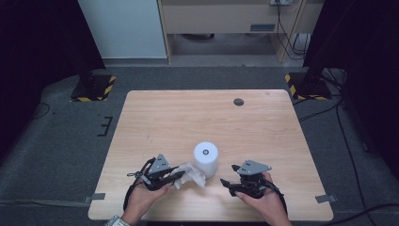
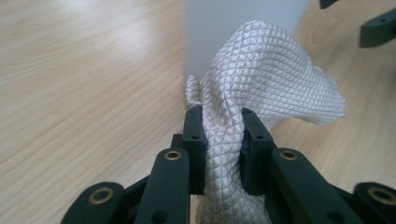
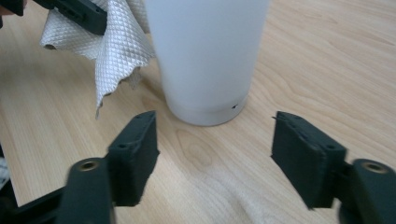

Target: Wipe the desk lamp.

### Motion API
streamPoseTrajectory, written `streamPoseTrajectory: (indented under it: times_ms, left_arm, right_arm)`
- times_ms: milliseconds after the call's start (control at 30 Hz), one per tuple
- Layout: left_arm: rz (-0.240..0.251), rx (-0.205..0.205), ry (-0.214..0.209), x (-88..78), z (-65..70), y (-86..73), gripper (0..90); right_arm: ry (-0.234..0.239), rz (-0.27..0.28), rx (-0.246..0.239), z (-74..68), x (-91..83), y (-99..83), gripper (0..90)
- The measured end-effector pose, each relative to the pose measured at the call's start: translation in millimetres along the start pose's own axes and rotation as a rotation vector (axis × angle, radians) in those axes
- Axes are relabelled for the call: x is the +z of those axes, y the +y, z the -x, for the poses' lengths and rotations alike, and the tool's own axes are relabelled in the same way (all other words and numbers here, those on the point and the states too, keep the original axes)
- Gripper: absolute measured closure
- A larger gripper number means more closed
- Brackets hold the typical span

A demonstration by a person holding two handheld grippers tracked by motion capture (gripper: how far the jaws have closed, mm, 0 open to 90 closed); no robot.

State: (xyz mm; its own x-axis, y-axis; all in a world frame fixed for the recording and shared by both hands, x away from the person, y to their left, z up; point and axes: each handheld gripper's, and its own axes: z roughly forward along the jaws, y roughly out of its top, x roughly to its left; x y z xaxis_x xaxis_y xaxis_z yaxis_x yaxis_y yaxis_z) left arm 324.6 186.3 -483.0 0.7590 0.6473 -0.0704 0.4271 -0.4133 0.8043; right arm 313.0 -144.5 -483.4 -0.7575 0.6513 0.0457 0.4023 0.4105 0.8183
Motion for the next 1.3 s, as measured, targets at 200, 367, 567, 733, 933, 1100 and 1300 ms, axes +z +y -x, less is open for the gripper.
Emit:
streamPoseTrajectory:
  times_ms: [200, 367, 567, 733, 933, 1100, 1300]
  left_arm:
    - [0.052, -0.02, 0.046, -2.0, -3.9, 5.3, 75.1]
    - [0.085, -0.038, 0.062, -0.5, -8.3, 10.5, 75.0]
    - [0.104, -0.035, 0.085, 6.5, -11.8, 18.6, 75.0]
    - [0.082, -0.029, 0.07, 18.6, -8.8, 21.2, 75.0]
    - [0.069, -0.025, 0.067, 23.7, -8.2, 20.5, 75.0]
    - [0.06, -0.02, 0.061, 30.5, -7.3, 22.3, 75.0]
    - [0.047, -0.001, 0.038, 38.0, 0.9, 23.5, 74.9]
  right_arm:
    - [0.014, 0.07, 0.002, -0.7, -3.9, 17.5, 29.0]
    - [0.007, 0.094, -0.023, 2.7, 0.8, 37.7, 21.9]
    - [-0.005, 0.119, -0.026, 9.5, 5.3, 54.0, 21.5]
    - [0.007, 0.139, -0.021, 11.3, 6.4, 61.1, 22.4]
    - [0.013, 0.154, -0.004, 13.8, 10.2, 67.7, 23.3]
    - [0.034, 0.154, 0.016, 13.5, 19.4, 72.3, 21.4]
    - [0.054, 0.124, 0.021, 13.3, 31.5, 76.1, 20.6]
